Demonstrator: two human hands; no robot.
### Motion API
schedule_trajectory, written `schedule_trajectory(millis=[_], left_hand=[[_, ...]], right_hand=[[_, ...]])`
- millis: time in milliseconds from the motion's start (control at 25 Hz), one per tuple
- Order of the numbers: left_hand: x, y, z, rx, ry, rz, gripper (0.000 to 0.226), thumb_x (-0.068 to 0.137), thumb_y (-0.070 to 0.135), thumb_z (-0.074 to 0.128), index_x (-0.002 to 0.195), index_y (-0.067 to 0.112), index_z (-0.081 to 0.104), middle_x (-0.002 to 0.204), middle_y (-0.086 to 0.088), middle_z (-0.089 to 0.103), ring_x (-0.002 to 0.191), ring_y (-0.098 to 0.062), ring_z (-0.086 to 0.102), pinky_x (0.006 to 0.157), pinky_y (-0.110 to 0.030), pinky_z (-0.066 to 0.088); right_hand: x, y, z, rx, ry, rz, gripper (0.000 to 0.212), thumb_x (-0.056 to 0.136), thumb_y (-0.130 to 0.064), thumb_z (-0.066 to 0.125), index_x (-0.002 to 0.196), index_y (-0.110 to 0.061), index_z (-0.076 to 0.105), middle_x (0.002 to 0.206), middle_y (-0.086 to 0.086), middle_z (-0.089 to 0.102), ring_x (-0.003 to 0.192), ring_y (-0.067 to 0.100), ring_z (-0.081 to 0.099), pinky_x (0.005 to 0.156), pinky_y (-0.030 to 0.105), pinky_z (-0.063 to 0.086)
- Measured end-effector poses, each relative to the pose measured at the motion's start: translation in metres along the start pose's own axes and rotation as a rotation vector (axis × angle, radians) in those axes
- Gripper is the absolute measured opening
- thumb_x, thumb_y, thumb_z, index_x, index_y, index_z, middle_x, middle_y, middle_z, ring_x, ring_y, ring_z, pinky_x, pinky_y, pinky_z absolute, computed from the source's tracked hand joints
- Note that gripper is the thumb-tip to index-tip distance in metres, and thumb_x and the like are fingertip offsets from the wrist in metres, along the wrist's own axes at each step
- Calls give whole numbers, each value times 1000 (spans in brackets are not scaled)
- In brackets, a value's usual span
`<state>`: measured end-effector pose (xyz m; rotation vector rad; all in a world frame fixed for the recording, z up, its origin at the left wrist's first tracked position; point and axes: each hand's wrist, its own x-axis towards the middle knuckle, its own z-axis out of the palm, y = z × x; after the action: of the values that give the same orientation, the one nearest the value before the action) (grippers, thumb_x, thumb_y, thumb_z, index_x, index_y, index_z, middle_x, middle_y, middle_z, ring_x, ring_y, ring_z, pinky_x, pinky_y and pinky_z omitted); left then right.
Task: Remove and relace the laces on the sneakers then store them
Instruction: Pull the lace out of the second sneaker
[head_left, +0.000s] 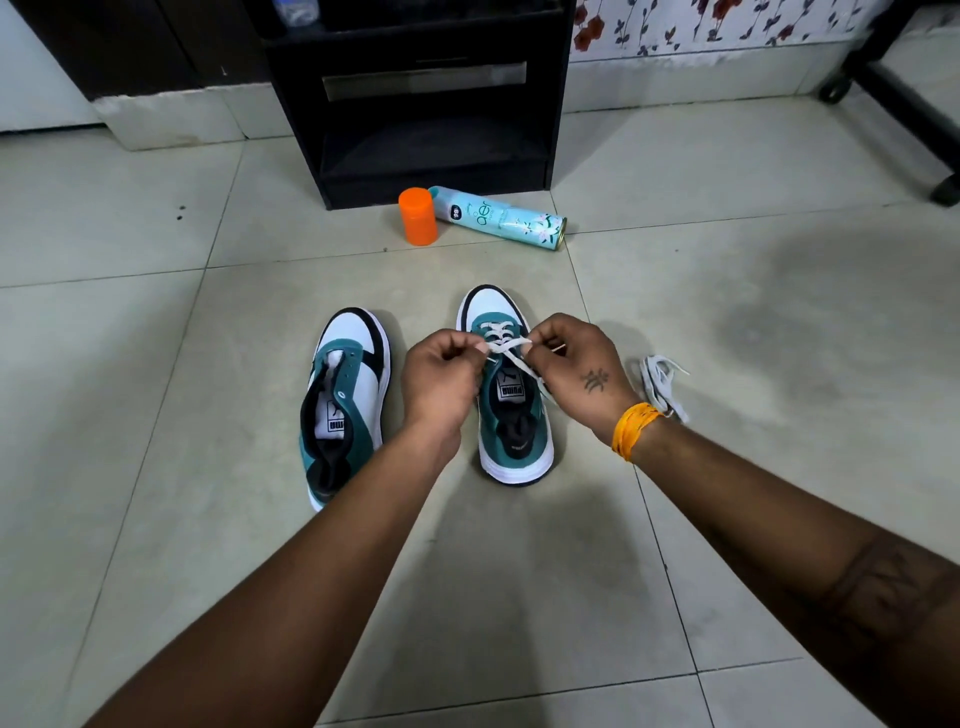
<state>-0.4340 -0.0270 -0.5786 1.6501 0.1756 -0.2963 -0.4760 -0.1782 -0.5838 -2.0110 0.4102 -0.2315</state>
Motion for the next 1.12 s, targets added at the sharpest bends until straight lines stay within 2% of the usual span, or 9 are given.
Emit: schedule_trajectory(millis=[120,200,280,400,520,640,760,920,1120], left_hand=[[0,3,-2,-86,-19,-49,19,94,0,61,87,17,66,83,-5,66,72,-15,57,63,-30,48],[-3,9,-1,-43,-67,3,18,93,0,61,93,17,63,85,-4,68,67,-11,58,58,-27,48],[-3,15,-2,34,-130,30,18,90,1,63,98,18,63,85,-3,69,64,-8,59,56,-26,48],[0,24,-9,201,-156,98,18,84,4,69,94,18,71,81,3,69,59,-5,57,52,-23,46],[8,27,-20,318,-38,138,7,86,15,75,80,17,72,64,9,63,51,-7,51,49,-23,45],[12,27,-24,55,83,-65,22,97,23,69,77,13,65,63,1,55,47,-14,41,46,-24,42],[11,30,-29,-189,36,-212,11,98,15,64,88,18,66,68,2,56,47,-10,41,44,-20,40],[13,34,-41,-471,-92,-199,22,95,4,61,105,21,71,82,7,70,58,-5,55,55,-19,46],[13,25,-38,-513,17,-162,42,94,-4,56,120,23,72,103,11,73,79,-7,60,70,-24,50]], right_hand=[[-1,-8,-8,188,-28,131,6,92,-12,65,87,-13,69,72,-2,65,62,13,59,56,32,53],[-3,-17,-8,248,-85,139,8,90,-4,63,92,-9,68,69,2,64,52,14,55,45,26,44],[-3,-23,-9,295,-147,145,14,87,2,64,96,-9,66,68,2,62,48,12,49,42,24,37],[2,-26,-19,25,-168,32,18,78,-6,73,91,-18,69,69,-7,60,51,4,48,49,20,39],[9,-24,-28,-250,-45,-112,10,76,-23,80,79,-23,71,63,-11,63,58,3,55,55,19,38],[13,-17,-28,-88,69,-2,20,84,-34,78,74,-18,69,63,-5,65,59,12,58,56,25,47],[14,-12,-31,236,145,226,25,95,-24,69,85,-3,63,74,11,73,48,22,56,51,34,54],[15,-1,-35,383,151,347,19,100,-20,63,89,-4,62,78,13,75,46,22,57,51,33,54],[15,12,-31,362,191,447,23,98,-22,64,84,-4,67,79,16,74,48,26,61,52,33,54]])
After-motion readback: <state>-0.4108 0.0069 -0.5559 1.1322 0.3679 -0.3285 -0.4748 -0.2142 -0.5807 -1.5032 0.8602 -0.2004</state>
